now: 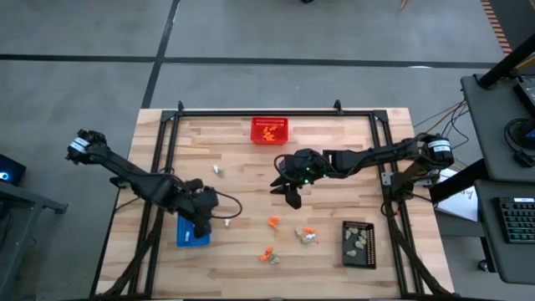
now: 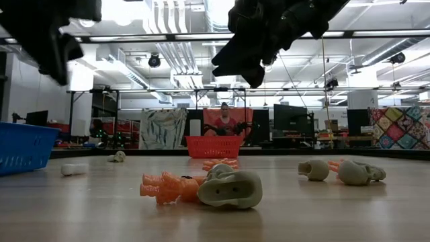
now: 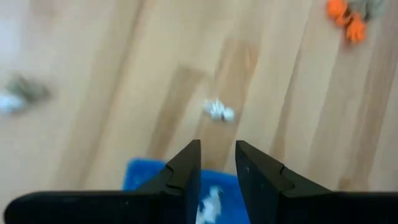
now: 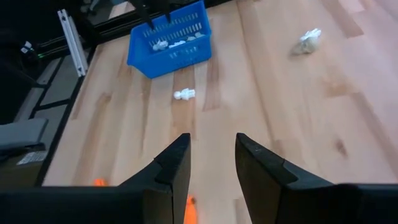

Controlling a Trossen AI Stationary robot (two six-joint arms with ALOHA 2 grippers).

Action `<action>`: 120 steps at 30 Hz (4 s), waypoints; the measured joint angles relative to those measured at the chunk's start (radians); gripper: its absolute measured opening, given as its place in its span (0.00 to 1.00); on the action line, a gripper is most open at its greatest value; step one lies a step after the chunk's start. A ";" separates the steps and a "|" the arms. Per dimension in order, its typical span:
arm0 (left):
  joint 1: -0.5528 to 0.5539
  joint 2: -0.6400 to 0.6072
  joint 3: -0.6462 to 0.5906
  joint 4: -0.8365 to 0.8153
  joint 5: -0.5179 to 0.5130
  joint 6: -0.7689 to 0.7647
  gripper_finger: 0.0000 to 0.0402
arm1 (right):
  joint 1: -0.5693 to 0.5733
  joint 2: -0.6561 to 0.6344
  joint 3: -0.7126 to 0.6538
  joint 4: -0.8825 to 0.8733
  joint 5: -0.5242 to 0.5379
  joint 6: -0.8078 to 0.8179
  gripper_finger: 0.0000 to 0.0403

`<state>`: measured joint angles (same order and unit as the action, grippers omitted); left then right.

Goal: Sort Halloween decoration
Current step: Put the gray skull toy into the black bin

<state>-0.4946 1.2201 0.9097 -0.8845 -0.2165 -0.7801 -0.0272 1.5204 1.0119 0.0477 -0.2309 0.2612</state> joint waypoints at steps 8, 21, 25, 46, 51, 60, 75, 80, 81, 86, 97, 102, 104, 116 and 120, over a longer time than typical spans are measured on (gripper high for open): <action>0.052 0.000 0.077 0.002 -0.123 0.199 0.20 | 0.044 -0.002 0.040 -0.182 -0.001 0.035 0.28; 0.170 0.002 0.086 0.057 -0.167 0.445 0.20 | 0.133 -0.010 0.157 -0.723 -0.001 0.026 0.28; 0.192 0.002 0.085 0.083 -0.167 0.498 0.20 | 0.155 -0.021 0.153 -0.812 0.040 0.022 0.28; 0.479 0.003 -0.064 0.290 -0.047 0.778 0.19 | 0.139 -0.163 -0.041 -0.402 0.235 -0.247 0.28; 0.499 0.004 -0.095 0.338 -0.007 0.768 0.19 | 0.138 -0.160 -0.105 -0.188 0.232 -0.262 0.28; 0.497 0.005 -0.094 0.449 -0.008 0.766 0.19 | 0.196 -0.047 -0.157 0.132 0.220 -0.298 0.28; 0.497 0.005 -0.094 0.515 -0.008 0.641 0.19 | 0.388 0.122 -0.044 0.174 0.232 -0.202 0.28; 0.474 0.005 -0.094 0.545 -0.010 0.530 0.19 | 0.443 0.171 0.005 0.168 0.236 -0.166 0.28; 0.460 0.005 -0.095 0.563 -0.009 0.521 0.19 | 0.452 0.181 0.017 0.167 0.242 -0.155 0.28; 0.365 0.005 -0.107 0.694 -0.012 0.496 0.19 | 0.501 0.230 0.065 0.167 0.285 -0.140 0.28; 0.164 0.005 -0.113 0.865 -0.147 0.454 0.19 | 0.571 0.341 0.200 0.066 0.328 -0.112 0.28; 0.120 0.005 -0.114 0.910 -0.152 0.453 0.19 | 0.586 0.369 0.231 -0.001 0.372 -0.102 0.28; 0.114 0.005 -0.113 0.919 -0.152 0.454 0.19 | 0.586 0.369 0.229 -0.022 0.389 -0.102 0.28; 0.115 0.031 -0.114 0.949 -0.168 0.490 0.19 | 0.588 0.367 0.223 -0.119 0.460 -0.086 0.30; 0.117 0.038 -0.114 0.952 -0.170 0.491 0.19 | 0.588 0.367 0.223 -0.117 0.460 -0.078 0.36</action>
<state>-0.3779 1.2583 0.7959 0.0677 -0.3866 -0.2893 0.5607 1.8877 1.2346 -0.0697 0.2291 0.1837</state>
